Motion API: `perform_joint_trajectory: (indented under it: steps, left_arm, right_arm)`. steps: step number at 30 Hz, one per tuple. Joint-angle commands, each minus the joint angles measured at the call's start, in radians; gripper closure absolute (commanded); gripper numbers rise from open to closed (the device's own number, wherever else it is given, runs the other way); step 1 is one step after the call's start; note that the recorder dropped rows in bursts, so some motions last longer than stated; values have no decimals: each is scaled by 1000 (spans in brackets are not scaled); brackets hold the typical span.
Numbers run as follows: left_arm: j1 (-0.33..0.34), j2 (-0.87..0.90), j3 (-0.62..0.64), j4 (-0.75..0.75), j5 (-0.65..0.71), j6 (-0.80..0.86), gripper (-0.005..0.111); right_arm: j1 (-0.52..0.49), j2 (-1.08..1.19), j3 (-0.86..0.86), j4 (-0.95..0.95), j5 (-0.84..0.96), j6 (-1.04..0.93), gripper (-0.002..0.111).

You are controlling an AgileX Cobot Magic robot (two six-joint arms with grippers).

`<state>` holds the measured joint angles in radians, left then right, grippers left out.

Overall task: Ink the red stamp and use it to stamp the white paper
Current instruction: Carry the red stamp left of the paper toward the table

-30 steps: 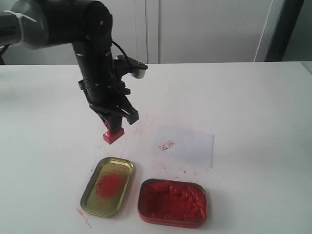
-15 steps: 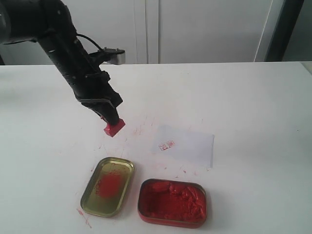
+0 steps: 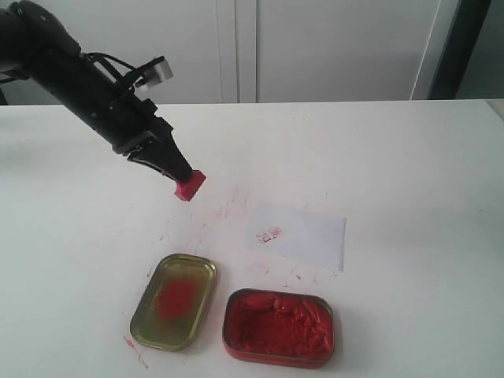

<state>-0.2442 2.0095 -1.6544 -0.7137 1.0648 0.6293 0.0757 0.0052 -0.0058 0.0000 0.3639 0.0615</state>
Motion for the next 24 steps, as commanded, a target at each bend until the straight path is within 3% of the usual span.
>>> perform_joint_trajectory:
  steps: [1, 24]
  left_arm:
    - [3, 52, 3, -103, 27, 60, 107]
    - [3, 226, 3, -164, -78, 111, 107]
  right_arm:
    - [-7, -5, 6, 0, -15, 2, 108]
    - [-7, -5, 6, 0, -15, 2, 108]
